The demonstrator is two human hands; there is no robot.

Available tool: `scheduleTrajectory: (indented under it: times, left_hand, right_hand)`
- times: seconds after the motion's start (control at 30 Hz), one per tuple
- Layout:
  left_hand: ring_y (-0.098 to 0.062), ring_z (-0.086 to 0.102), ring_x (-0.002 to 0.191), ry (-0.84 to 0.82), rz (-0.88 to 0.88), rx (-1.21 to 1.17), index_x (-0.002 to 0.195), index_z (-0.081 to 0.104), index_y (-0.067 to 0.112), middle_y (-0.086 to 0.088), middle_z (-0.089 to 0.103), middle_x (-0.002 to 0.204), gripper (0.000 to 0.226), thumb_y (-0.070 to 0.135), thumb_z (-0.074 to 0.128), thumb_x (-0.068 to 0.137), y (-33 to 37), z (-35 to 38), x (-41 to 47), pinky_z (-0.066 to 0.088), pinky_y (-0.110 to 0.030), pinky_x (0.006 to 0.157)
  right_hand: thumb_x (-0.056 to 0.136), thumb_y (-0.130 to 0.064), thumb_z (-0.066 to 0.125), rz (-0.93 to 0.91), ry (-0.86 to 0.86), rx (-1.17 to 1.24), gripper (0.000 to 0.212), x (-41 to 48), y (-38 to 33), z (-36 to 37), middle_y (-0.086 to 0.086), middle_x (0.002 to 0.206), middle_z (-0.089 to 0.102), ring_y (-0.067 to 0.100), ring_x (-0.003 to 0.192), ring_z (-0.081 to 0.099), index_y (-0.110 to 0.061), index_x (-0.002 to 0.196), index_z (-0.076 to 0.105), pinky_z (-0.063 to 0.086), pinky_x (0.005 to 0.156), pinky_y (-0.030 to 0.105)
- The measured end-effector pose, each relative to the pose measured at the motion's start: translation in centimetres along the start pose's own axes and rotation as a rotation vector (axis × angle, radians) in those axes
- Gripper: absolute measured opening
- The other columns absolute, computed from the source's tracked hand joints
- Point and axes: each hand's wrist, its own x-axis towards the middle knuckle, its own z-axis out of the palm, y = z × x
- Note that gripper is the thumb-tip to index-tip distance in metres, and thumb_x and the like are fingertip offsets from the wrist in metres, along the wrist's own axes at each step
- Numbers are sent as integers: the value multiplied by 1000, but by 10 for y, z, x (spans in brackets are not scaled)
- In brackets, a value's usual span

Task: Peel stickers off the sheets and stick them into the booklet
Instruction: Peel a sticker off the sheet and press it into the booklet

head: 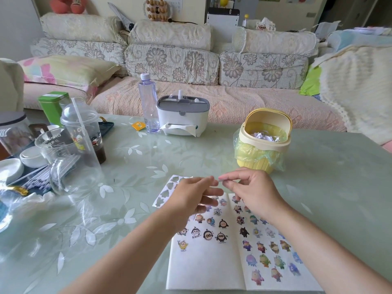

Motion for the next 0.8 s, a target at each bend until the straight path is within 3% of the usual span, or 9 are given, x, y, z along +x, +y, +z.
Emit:
scheduleTrajectory:
  times: [0.13, 0.23, 0.33, 0.43, 0.53, 0.63, 0.8]
  left_hand:
    - [-11, 61, 64, -49, 6, -106, 103, 74, 9, 0, 73, 86, 13, 17, 67, 95, -5, 0, 2, 45, -24, 61]
    - [-7, 60, 61, 40, 59, -58, 101, 75, 13, 3, 75, 81, 10, 15, 70, 92, -5, 2, 3, 46, -21, 60]
    - [-4, 61, 60, 113, 150, 17, 103, 75, 17, 7, 75, 78, 12, 16, 71, 91, -5, 4, 1, 46, -17, 58]
    - [-2, 60, 59, 152, 229, 81, 99, 77, 17, 8, 75, 75, 10, 15, 72, 90, -4, 5, -1, 45, -13, 54]
    - [-1, 61, 60, 151, 291, 145, 96, 77, 19, 8, 74, 72, 8, 15, 72, 91, -4, 7, -3, 42, -11, 51]
    - [-1, 61, 61, 154, 318, 204, 92, 77, 25, 7, 75, 74, 10, 18, 71, 90, -4, 8, -4, 45, -14, 51]
    - [-7, 51, 52, 174, 395, 344, 89, 77, 34, 12, 65, 61, 15, 21, 69, 90, -5, 7, -5, 44, -19, 50]
  right_hand:
    - [87, -9, 75, -75, 9, -15, 32, -2, 6, 1, -12, 93, 70, 15, 57, 46, -40, 94, 79, 53, 62, 39]
    - [91, -11, 71, 18, 20, 34, 32, -3, 5, -1, -18, 86, 69, 18, 55, 52, -38, 107, 74, 51, 57, 31]
    - [96, -18, 64, 120, -1, 88, 15, -4, 4, -3, -12, 79, 73, 15, 53, 57, -28, 99, 75, 42, 48, 17]
    - [95, -21, 65, 163, -16, 147, 12, -5, -1, -4, -3, 82, 75, 16, 54, 56, -22, 90, 76, 40, 46, 19]
    - [91, -22, 70, 167, -9, 128, 10, -6, -2, -6, 3, 72, 72, 15, 53, 55, -21, 83, 76, 41, 49, 25]
    - [90, -19, 72, 157, -3, 86, 8, -6, -3, -6, -4, 57, 64, 12, 50, 54, -21, 83, 76, 45, 53, 25]
    - [87, -17, 71, 132, 6, 24, 10, -7, -6, -6, -13, 57, 64, 7, 54, 57, -24, 80, 75, 48, 60, 22]
